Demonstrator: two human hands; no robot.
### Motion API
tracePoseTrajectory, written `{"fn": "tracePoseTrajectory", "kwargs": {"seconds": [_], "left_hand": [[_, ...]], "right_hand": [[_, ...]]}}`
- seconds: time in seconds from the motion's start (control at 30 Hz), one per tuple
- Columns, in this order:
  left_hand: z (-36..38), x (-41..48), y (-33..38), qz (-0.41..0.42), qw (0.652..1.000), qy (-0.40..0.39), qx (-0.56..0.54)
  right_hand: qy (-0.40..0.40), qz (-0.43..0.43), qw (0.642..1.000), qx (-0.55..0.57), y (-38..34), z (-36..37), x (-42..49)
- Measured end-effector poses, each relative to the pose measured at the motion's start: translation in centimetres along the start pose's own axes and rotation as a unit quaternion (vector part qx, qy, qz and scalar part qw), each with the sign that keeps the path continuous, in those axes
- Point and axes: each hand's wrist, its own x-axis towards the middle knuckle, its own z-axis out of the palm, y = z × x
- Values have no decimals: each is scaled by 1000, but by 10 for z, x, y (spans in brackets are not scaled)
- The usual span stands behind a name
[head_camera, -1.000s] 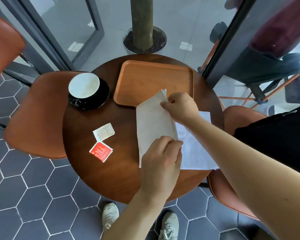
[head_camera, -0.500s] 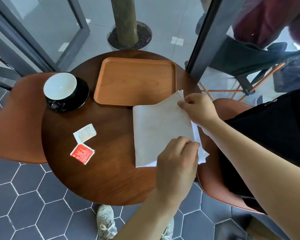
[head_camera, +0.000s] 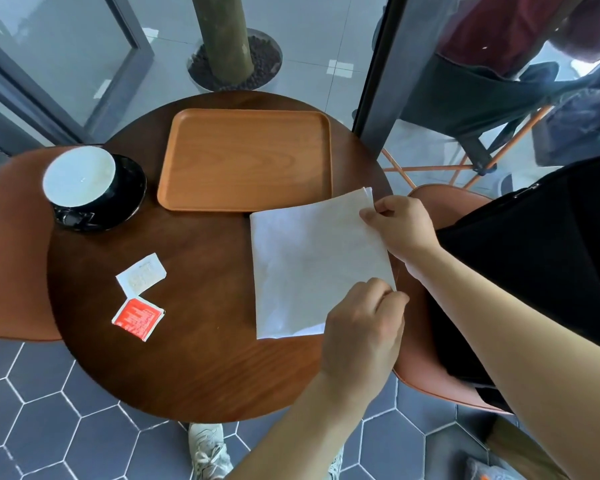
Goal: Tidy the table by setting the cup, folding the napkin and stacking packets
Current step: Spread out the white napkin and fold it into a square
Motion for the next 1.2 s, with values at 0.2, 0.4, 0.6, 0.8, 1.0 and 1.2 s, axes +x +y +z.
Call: {"fn": "tracePoseTrajectory", "kwargs": {"seconds": [0.2, 0.4, 0.6, 0.8, 1.0, 1.2], "left_hand": [[-5, -1, -16, 1, 999, -37, -20], [-35, 5, -96, -79, 987, -30, 135], [-26, -9, -136, -84, 940, -216, 252], [-15, -26, -147, -83, 920, -243, 296], [-33, -38, -153, -106, 919, -235, 298], [-79, -65, -167, -126, 927, -218, 276]], "right_hand": [[15, -1, 999, -51, 22, 9, 5], [87, -102, 979, -156, 32, 20, -20], [-19, -245, 898, -365, 55, 49, -57], [-52, -214, 875, -431, 69, 61, -59], [-78, -258, 864, -425, 49, 63, -62], [-82, -335, 853, -392, 43, 78, -82]]}}
